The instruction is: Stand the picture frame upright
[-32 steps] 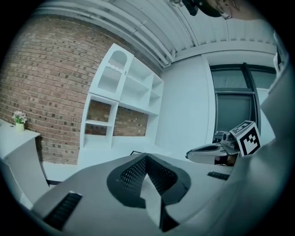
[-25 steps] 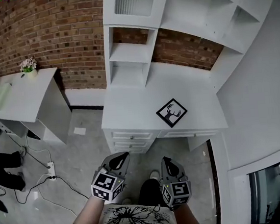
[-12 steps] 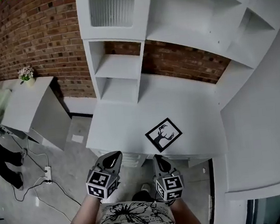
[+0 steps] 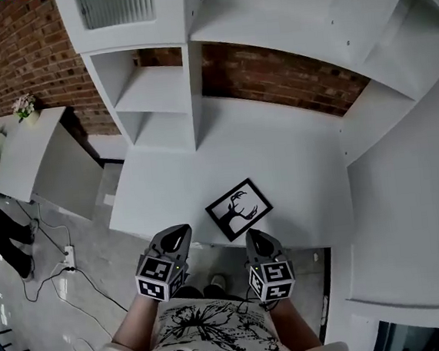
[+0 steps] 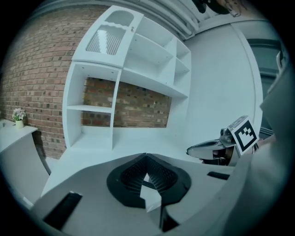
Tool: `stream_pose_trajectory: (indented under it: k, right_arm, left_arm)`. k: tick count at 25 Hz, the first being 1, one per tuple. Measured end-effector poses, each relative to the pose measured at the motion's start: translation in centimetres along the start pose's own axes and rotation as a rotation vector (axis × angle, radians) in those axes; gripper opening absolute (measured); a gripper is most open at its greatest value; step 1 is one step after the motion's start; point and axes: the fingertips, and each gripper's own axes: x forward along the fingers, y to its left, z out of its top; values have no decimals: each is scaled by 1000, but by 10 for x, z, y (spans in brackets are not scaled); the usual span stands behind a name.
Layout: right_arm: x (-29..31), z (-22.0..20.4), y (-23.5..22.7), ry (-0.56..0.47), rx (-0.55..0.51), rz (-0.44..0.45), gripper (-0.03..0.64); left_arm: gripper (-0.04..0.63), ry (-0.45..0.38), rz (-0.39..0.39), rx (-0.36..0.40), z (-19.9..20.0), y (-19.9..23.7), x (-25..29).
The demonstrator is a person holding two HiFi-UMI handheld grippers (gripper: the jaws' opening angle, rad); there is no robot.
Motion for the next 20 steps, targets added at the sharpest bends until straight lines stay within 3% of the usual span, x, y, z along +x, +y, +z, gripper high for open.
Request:
stream_pose_trajectory:
  k: [5, 10, 13, 20]
  right_arm:
    - [20, -14, -24, 68, 32, -29, 8]
    - [37, -39, -40, 152, 39, -30, 8]
    - [48, -56, -53, 200, 54, -68, 8]
    - [82, -94, -72, 342, 159, -111, 19]
  left_arm:
    - [11, 42, -4, -32, -9, 4, 37]
    - [11, 93, -44, 5, -19, 8, 71]
    - [11, 113, -68, -21, -26, 12, 83]
    - [11, 163, -106, -52, -54, 22, 107]
